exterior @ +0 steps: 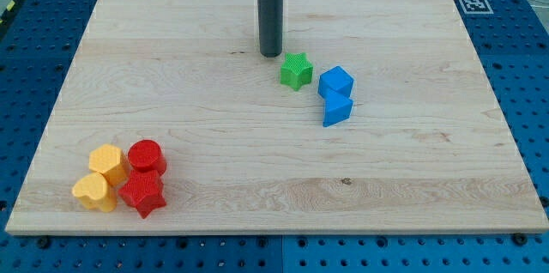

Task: Move the green circle to the top center of the board

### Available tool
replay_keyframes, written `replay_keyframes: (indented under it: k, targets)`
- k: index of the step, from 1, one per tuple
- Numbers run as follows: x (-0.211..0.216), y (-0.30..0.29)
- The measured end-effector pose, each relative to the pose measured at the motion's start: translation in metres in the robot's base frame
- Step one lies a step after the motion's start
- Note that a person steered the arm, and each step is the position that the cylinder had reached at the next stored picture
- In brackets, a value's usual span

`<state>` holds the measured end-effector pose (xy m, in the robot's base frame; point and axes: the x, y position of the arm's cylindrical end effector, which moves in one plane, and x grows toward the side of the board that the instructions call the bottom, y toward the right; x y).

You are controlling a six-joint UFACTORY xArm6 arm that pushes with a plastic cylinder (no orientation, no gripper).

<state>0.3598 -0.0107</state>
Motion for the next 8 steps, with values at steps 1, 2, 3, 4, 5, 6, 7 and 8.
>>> replay_keyframes:
  k: [1, 2, 3, 4, 5, 6, 7, 8]
  targets:
    - [0.004, 0.006]
    - [-0.021, 0.008]
    - [-0.028, -0.003]
    - [-0.031, -0.022]
    - [-0.039, -0.012]
    - [-0.05, 0.001]
    - [-0.071, 0.001]
    - [-0.084, -0.001]
